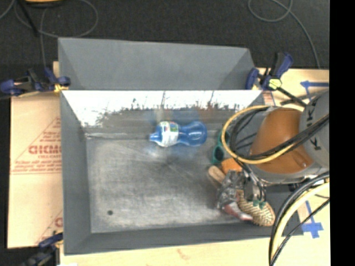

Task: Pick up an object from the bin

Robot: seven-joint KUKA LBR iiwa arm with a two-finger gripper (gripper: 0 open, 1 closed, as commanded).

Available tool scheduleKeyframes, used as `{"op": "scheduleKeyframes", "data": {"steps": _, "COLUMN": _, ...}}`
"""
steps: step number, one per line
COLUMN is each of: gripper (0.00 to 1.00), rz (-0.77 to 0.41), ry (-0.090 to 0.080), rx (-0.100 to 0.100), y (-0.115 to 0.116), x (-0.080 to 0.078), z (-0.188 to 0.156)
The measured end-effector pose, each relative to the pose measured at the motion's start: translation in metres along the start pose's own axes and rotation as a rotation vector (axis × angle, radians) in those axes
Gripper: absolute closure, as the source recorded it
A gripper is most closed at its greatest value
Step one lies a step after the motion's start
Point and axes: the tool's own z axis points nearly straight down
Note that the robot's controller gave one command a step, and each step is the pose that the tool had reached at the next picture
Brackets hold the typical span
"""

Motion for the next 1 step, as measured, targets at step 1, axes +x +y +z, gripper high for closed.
{"op": "scheduleKeyframes", "data": {"steps": 1, "gripper": 1.00, "rz": -0.094, "ry": 0.008, "rx": 0.003, "y": 0.0007, "x": -0.0084, "z": -0.0360}}
